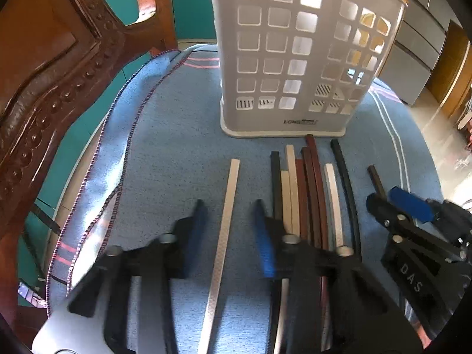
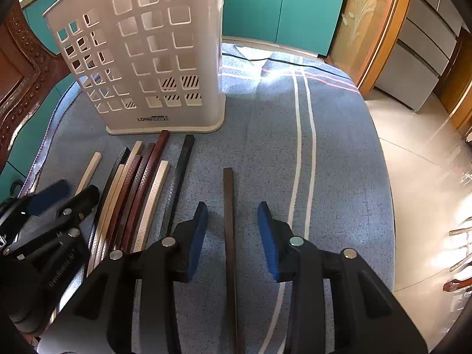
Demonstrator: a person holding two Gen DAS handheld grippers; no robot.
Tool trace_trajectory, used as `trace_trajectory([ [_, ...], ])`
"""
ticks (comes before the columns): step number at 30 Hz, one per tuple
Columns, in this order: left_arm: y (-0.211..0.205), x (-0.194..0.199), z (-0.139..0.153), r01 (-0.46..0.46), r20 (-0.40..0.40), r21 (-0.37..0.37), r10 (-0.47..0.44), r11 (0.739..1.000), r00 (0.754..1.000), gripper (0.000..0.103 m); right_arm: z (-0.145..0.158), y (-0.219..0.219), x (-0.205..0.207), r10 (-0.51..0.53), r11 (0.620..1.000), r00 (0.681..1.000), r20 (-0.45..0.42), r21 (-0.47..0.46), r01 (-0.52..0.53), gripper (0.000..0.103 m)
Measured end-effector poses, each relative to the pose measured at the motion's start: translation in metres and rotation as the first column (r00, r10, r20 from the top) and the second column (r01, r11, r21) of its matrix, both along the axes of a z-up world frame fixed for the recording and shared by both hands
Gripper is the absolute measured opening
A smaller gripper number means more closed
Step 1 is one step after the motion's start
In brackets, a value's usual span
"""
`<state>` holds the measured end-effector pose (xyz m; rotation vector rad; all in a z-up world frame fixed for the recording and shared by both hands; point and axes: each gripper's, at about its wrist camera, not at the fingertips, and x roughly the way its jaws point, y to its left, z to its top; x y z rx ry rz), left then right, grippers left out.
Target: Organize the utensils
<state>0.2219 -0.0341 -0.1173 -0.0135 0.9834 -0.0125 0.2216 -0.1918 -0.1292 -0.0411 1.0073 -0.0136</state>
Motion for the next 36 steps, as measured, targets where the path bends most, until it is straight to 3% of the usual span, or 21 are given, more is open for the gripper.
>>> trace_trajectory([
  [2,0.003,0.001,0.000,-0.002,0.004,-0.009,0.002,1.000,1.000,0.011,0.001,0.000,0.000,0.013,1.000,1.000,-0.008,0.023,-0.012,0.008],
  [6,0.013,0.000,0.004,-0.006,0.012,-0.067,0.007,0.998,1.000,0.007,0.003,-0.003,-0.001,0.017,0.998,1.000,-0.005,0.057,-0.017,0.007],
  [12,0.033,-0.029,0.058,0.025,0.204,-0.171,0.011,0.985,0.979,0.007,0.038,-0.013,-0.021,0.023,0.990,0.994,0.103,0.137,-0.037,0.007],
  [19,0.062,-0.090,0.133,0.096,0.450,-0.261,0.033,0.961,0.893,0.007,0.104,-0.023,-0.068,0.062,0.961,0.959,0.278,0.244,-0.133,0.007],
  [24,0.070,-0.105,0.174,0.102,0.548,-0.296,0.081,0.950,0.833,0.007,0.149,-0.029,-0.091,0.042,0.943,0.922,0.386,0.290,-0.164,0.007],
  [30,0.080,-0.099,0.216,0.070,0.627,-0.358,0.184,0.931,0.757,0.007,0.209,-0.031,-0.091,-0.022,0.944,0.862,0.507,0.293,-0.149,0.007],
  [33,0.091,-0.090,0.237,0.052,0.651,-0.421,0.262,0.906,0.712,0.007,0.236,-0.035,-0.082,-0.068,0.933,0.826,0.560,0.329,-0.146,0.007],
  [36,0.107,-0.072,0.246,0.021,0.654,-0.523,0.385,0.852,0.651,0.007,0.257,-0.041,-0.073,-0.128,0.914,0.778,0.615,0.378,-0.148,0.007],
])
